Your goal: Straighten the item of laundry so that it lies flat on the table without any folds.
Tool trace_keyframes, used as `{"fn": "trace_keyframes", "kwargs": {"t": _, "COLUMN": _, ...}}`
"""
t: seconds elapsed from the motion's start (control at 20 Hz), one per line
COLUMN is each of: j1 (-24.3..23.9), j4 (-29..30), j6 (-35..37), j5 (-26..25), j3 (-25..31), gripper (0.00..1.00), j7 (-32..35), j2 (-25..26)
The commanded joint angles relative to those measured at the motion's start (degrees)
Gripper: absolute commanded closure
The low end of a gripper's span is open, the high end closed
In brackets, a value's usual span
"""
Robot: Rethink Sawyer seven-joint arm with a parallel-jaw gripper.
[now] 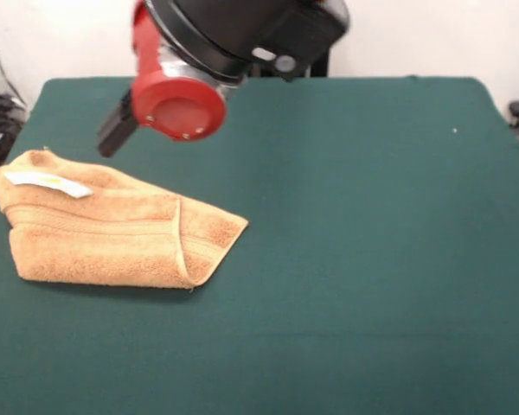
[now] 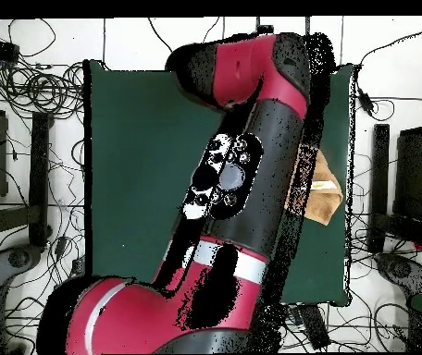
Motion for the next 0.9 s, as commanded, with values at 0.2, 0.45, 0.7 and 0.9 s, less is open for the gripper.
{"fn": "trace_keyframes", "kwargs": {"t": 0.2, "j1": 6.6, "j4": 9.9, "j6": -9.0, "j5": -0.2, "j3": -0.3, "gripper": 1.00, "j7": 34.8, "j2": 11.0}}
{"fn": "trace_keyframes", "kwargs": {"t": 0.45, "j1": 7.9, "j4": 6.3, "j6": -6.7, "j5": -1.3, "j3": -4.0, "gripper": 1.00, "j7": 36.2, "j2": 15.2}}
{"fn": "trace_keyframes", "kwargs": {"t": 0.7, "j1": 8.2, "j4": 4.2, "j6": -5.4, "j5": -0.3, "j3": -5.5, "gripper": 1.00, "j7": 35.6, "j2": 17.8}}
{"fn": "trace_keyframes", "kwargs": {"t": 0.9, "j1": 7.4, "j4": 1.6, "j6": -3.8, "j5": 1.2, "j3": -6.0, "gripper": 1.00, "j7": 34.1, "j2": 19.9}}
